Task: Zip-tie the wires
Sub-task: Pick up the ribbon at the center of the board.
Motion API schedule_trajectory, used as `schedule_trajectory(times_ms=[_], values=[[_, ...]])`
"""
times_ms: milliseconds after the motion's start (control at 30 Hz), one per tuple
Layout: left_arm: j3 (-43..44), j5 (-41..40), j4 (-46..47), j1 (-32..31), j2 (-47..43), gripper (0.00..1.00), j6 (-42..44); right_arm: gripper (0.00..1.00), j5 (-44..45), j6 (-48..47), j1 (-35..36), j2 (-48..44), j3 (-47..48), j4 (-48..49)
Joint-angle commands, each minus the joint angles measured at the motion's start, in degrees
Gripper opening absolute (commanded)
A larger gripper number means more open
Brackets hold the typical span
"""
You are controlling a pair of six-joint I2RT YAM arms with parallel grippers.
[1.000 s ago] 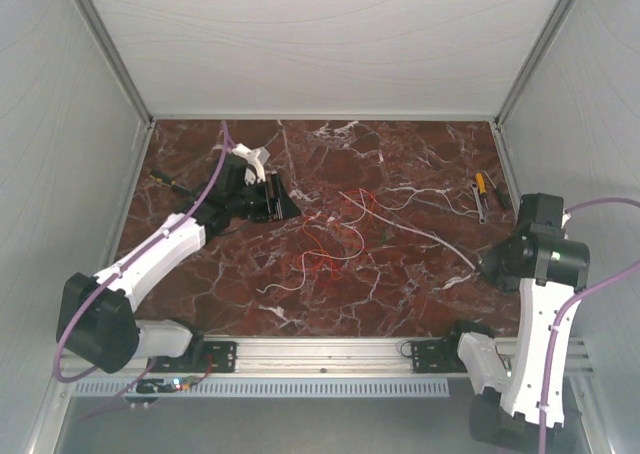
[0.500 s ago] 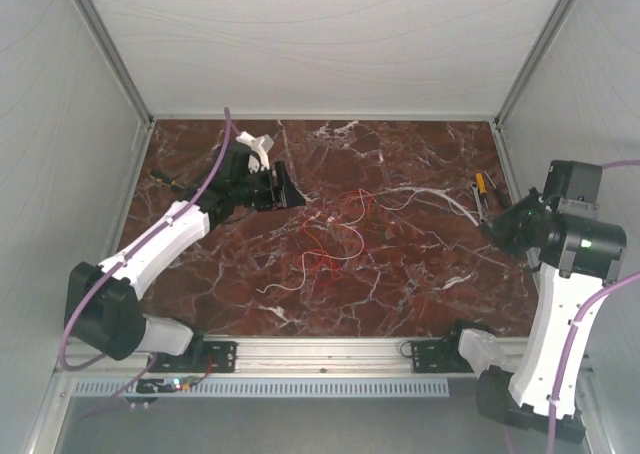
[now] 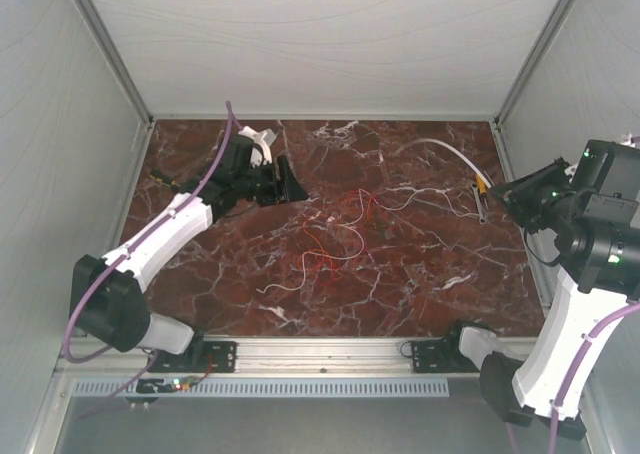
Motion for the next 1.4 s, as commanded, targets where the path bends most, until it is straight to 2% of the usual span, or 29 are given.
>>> schedule_trajectory(times_ms=[0,100,200,300,400,500,567,833,900,1133,1367], values=[[4.4,0.7,0.4,-0.3,0.2,0.57,-0.5,0.00,-4.6,2.9,-0.3,-1.4,-0.4,7.1],[6.3,-1.7,0.1,-0.4,-0.2,0.59,-0.1,0.00,-7.8,4.9,-0.3,-2.3,-3.0,12.0],[7.5,-7.5,1.9,-1.5,-2.2,0.63,3.0,0.00,-11.8,6.2,-0.3,-1.7,-5.6,15.1],[6.3,-16.5,6.6,-4.5,-5.9,0.69,11.5,0.00,-14.9,6.8,-0.2,-0.4,-7.2,16.7],[0.3,-21.1,18.8,-7.7,-11.6,0.71,24.8,0.00,-15.8,6.5,0.7,1.9,-7.1,17.5],[-6.9,-18.3,31.3,-8.4,-17.3,0.72,38.3,0.00,-15.2,6.2,3.9,4.6,-6.0,17.5],[-9.0,-15.6,34.9,-8.4,-19.5,0.72,45.5,0.00,-14.1,6.7,6.6,6.2,-5.5,17.5],[0.3,-3.4,27.0,-10.2,-18.5,0.74,63.4,0.00,-9.7,10.1,19.0,9.2,-6.1,17.9],[3.3,-2.4,24.9,-10.8,-16.6,0.74,66.1,0.00,-8.7,10.9,21.4,8.9,-7.0,18.4],[9.2,1.6,23.9,-10.9,-10.6,0.77,65.7,0.00,-7.3,13.4,27.0,7.3,-9.7,20.4],[12.1,-2.8,27.1,-11.0,-6.3,0.71,67.5,0.00,-8.3,13.6,28.4,6.2,-9.9,20.9]])
